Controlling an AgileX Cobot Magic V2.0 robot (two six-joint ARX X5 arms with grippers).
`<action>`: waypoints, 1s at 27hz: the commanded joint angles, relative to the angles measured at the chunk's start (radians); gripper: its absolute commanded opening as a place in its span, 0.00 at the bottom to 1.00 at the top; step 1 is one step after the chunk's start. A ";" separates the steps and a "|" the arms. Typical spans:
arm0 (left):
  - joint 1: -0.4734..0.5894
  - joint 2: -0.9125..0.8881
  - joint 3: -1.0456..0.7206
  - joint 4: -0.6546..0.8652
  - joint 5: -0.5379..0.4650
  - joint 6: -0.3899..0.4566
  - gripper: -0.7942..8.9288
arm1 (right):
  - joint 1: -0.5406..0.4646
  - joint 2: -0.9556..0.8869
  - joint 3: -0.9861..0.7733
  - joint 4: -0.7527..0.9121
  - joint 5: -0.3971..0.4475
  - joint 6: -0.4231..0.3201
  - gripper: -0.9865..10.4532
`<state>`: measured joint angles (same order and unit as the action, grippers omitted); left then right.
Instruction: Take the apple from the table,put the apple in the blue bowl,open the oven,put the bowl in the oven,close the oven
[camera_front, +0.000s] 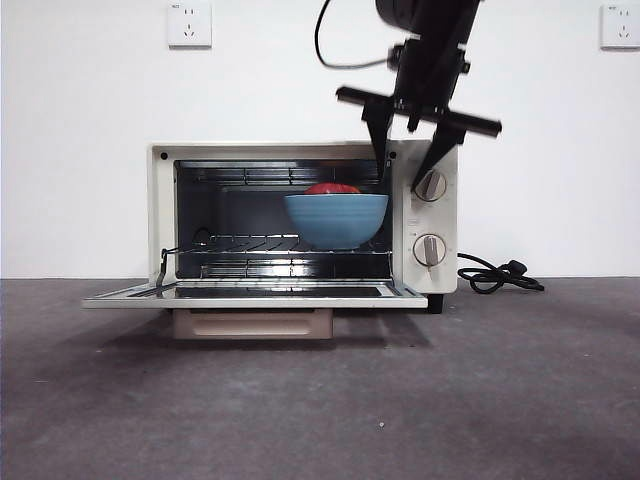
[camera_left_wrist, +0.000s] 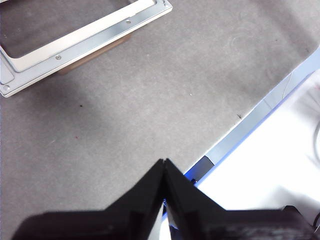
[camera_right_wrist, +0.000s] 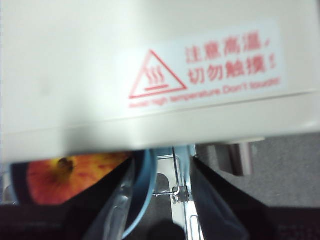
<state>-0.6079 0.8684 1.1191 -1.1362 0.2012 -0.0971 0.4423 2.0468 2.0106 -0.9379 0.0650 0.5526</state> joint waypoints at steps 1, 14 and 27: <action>-0.002 -0.003 -0.005 0.012 -0.022 0.009 0.08 | 0.010 -0.036 0.006 0.002 0.009 -0.075 0.25; 0.092 0.051 -0.005 0.051 -0.249 0.009 0.07 | 0.050 -0.314 0.006 -0.117 0.071 -0.440 0.25; 0.363 0.173 -0.112 0.214 0.035 0.053 0.07 | 0.050 -0.536 -0.069 -0.296 0.084 -0.591 0.14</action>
<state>-0.2615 1.0355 1.0393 -0.9386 0.2005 -0.0521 0.4908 1.5299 1.9617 -1.2339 0.1497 -0.0097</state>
